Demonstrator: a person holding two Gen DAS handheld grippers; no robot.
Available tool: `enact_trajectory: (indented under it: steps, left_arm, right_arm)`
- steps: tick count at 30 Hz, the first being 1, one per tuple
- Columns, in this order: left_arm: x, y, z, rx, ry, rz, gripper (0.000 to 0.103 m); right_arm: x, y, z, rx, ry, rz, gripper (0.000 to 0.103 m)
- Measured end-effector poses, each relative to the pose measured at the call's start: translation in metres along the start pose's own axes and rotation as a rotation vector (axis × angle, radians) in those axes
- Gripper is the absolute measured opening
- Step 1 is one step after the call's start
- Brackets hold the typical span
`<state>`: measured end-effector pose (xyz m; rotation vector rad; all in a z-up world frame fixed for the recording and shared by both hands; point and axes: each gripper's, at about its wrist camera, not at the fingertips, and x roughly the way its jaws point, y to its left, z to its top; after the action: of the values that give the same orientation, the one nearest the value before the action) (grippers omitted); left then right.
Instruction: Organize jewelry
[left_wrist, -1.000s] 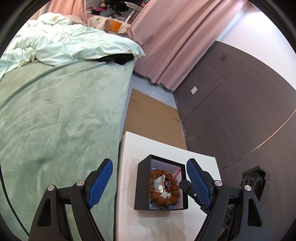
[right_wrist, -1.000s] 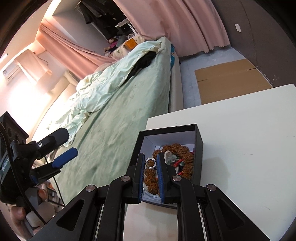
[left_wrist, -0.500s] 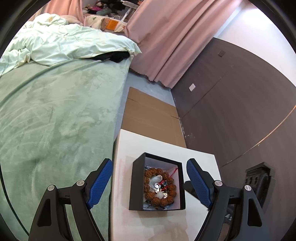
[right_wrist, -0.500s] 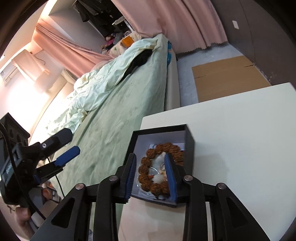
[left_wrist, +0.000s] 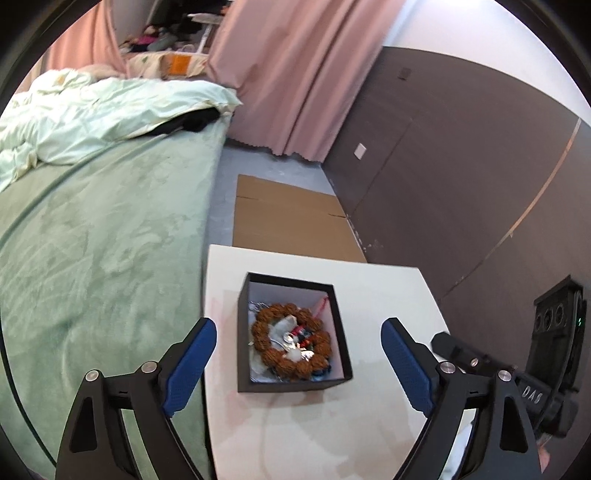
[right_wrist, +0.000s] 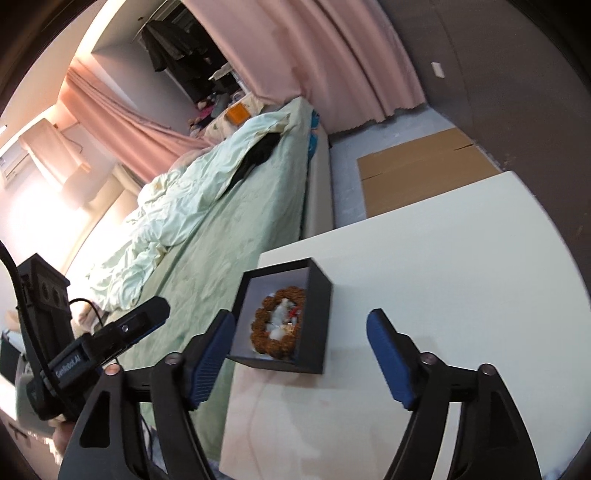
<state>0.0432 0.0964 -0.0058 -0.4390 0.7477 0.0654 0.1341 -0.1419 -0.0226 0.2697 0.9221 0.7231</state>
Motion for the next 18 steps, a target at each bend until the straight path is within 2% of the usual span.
enact_trajectory:
  steps: [5,9,12,18]
  left_arm:
    - [-0.005,-0.012,-0.011,0.036,-0.002,0.011,0.100]
    - [-0.014,-0.026,-0.020,0.071,-0.057,0.027,0.102]
    - [-0.016,-0.040,-0.029,0.101,-0.080,0.025,0.102]
    - [-0.020,-0.059,-0.037,0.100,-0.130,0.035,0.102]
  right_arm:
    - [-0.017,-0.012,-0.003,0.003,0.011,-0.018,0.079]
    - [-0.033,-0.016,-0.004,-0.021,-0.006,-0.052,0.079]
    - [-0.046,-0.021,-0.005,-0.039,-0.019,-0.090,0.087]
    - [-0.072,-0.031,-0.005,-0.049,-0.061,-0.164,0.092]
